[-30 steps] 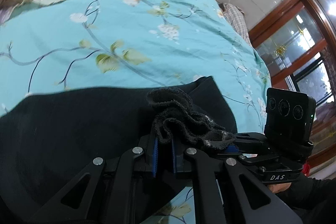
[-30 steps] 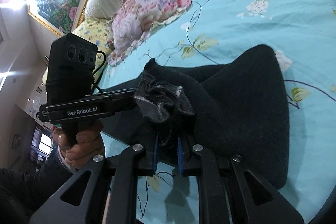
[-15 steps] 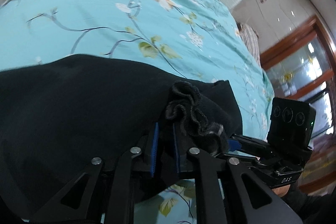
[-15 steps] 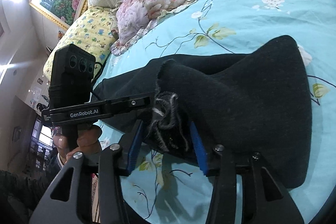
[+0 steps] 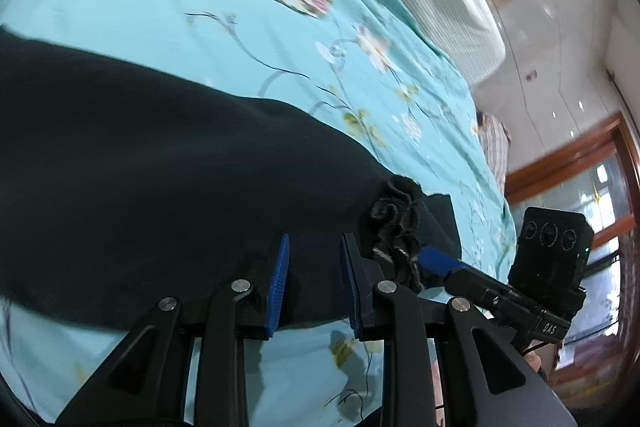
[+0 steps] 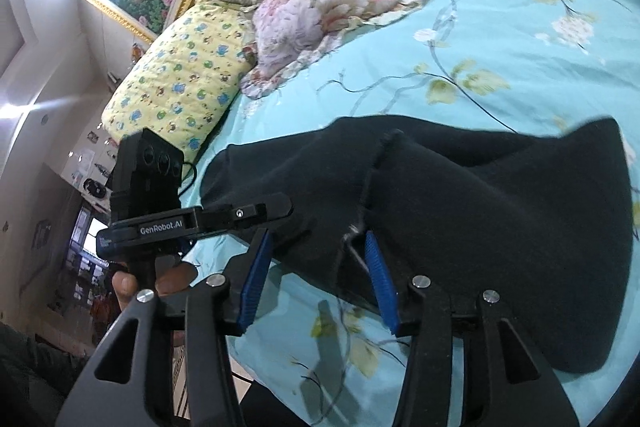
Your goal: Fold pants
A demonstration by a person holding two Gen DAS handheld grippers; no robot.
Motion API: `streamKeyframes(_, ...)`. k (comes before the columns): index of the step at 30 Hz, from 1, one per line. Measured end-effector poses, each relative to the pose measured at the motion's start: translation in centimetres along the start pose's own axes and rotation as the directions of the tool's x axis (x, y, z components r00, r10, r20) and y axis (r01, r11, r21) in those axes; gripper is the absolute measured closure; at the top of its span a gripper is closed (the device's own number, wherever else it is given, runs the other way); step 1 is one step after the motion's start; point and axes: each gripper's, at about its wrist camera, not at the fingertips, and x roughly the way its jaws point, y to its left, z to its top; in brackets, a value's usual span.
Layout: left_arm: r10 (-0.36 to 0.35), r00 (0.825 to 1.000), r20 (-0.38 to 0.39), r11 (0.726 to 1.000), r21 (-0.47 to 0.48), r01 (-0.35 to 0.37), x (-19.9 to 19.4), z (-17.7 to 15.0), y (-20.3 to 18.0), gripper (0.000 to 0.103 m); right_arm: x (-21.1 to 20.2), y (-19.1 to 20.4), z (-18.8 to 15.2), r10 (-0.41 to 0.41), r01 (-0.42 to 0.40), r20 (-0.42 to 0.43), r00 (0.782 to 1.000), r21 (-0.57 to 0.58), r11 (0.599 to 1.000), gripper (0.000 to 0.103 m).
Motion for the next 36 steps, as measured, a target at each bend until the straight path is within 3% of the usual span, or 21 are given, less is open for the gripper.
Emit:
streamKeyframes(8, 0.074, 0.990, 0.116, 0.992, -0.109, -0.062, -4.4, -1.2, 2.6, 0.075, 2.3, 2.4, 1.8, 0.036, -0.040, -0.042, 0.998, -0.076, 0.996, 0.053)
streamKeyframes(14, 0.127, 0.974, 0.185, 0.968, -0.236, -0.081, -7.9, -2.3, 5.4, 0.075, 4.7, 4.5, 3.0, 0.050, -0.062, -0.088, 0.995, -0.139, 0.988, 0.053)
streamKeyframes(19, 0.187, 0.954, 0.233, 0.938, -0.330, -0.103, -10.4, -3.5, 7.7, 0.075, 6.8, 6.3, 4.2, 0.062, -0.085, -0.125, 0.990, -0.192, 0.978, 0.052)
streamKeyframes(22, 0.230, 0.937, 0.262, 0.915, -0.387, -0.116, -11.8, -4.5, 9.0, 0.063, 8.0, 7.2, 4.9, 0.055, -0.085, -0.140, 0.989, -0.219, 0.972, 0.041)
streamKeyframes(27, 0.285, 0.919, 0.273, 0.871, -0.474, -0.129, -13.0, -5.1, 11.4, 0.062, 10.4, 8.7, 5.8, 0.053, -0.101, -0.182, 0.982, -0.262, 0.960, 0.041)
streamKeyframes(32, 0.317, 0.909, 0.271, 0.836, -0.532, -0.133, -13.4, -5.0, 13.2, 0.058, 12.9, 10.5, 7.0, 0.052, -0.121, -0.220, 0.974, -0.310, 0.943, 0.041)
streamKeyframes(36, 0.320, 0.912, 0.255, 0.818, -0.560, -0.131, -13.2, -4.5, 14.3, 0.058, 15.4, 11.6, 8.3, 0.048, -0.136, -0.254, 0.966, -0.342, 0.930, 0.041)
